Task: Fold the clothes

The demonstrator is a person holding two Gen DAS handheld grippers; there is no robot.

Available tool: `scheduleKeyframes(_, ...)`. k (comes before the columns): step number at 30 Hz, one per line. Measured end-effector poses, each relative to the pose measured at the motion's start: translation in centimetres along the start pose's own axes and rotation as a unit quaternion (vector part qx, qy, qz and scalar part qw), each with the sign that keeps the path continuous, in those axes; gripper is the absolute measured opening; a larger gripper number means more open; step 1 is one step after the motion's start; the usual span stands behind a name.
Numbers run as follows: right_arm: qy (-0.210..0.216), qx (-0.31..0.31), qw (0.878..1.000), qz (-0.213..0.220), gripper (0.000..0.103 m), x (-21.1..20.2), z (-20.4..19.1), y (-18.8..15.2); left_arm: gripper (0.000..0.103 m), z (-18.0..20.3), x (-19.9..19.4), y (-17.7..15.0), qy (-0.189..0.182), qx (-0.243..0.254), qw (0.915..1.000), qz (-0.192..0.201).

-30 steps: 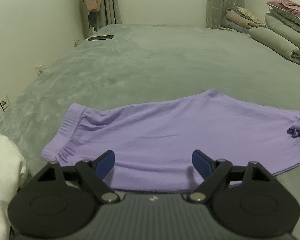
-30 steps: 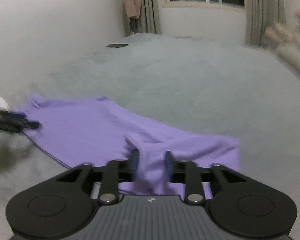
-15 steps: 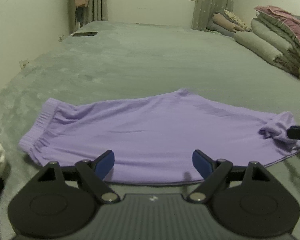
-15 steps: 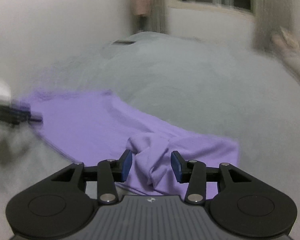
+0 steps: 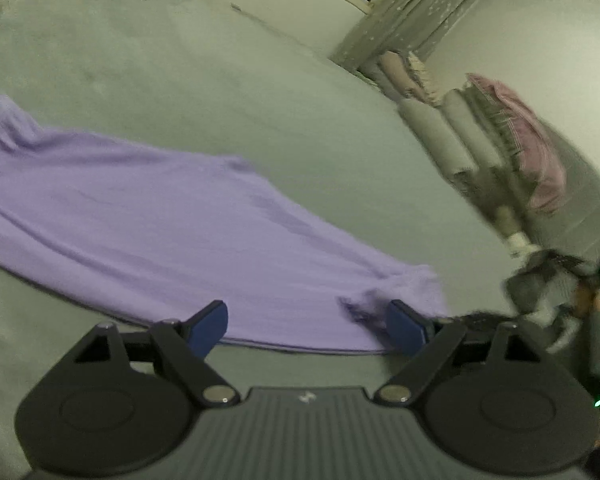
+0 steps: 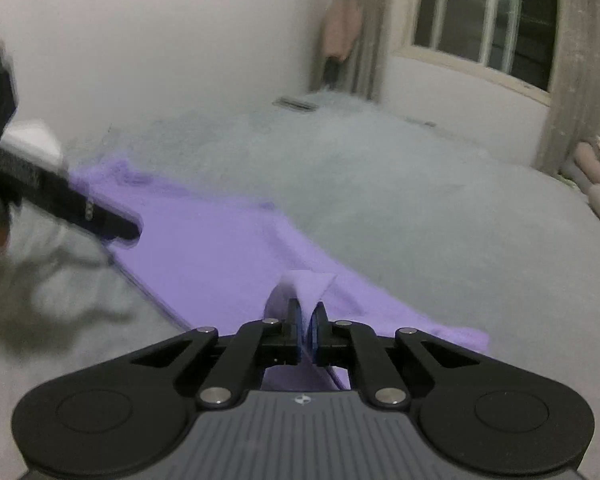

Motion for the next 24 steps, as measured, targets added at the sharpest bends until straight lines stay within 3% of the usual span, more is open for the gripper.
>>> scheduleKeyframes(2,-0.009,-0.037,0.999,-0.026,0.006,0.8,-0.6,-0.8,0.087,0.9,0.7,-0.5,-0.013,-0.020,0.9996,-0.015)
scheduleKeyframes(6,-0.002,-0.108,0.994,-0.035,0.006,1.0,-2.1,-1.5,0.089,2.7,2.1,-1.3,-0.038,-0.060,0.9966,-0.043)
scheduleKeyframes(11,0.040,-0.160,0.986,-0.038,0.006,1.2,-4.2,-2.1,0.089,2.2,4.1,-1.6,-0.029,-0.090,0.9940,-0.054)
scheduleKeyframes(16,-0.002,-0.190,0.980,-0.054,0.006,1.8,-3.3,-2.2,0.089,1.7,5.1,-1.8,-0.022,-0.100,0.9930,-0.058)
scheduleKeyframes(20,0.012,-0.188,0.981,-0.052,0.006,2.5,-3.6,-2.0,0.089,2.3,5.3,-1.9,-0.030,-0.106,0.9921,-0.060)
scheduleKeyframes(24,0.014,-0.071,0.997,-0.004,0.000,1.1,-0.9,0.3,0.089,2.4,5.4,-1.8,-0.042,-0.123,0.9894,-0.063)
Point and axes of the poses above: each gripper's, at about its wrist camera, not at the fingertips, and x roughly the way its jaws point, z to its right, y to its top, the point moved 10 cm from there along x, roughly the way its jaws point, and after that the axes turned 11 degrees about y, right-handed, at the moved point
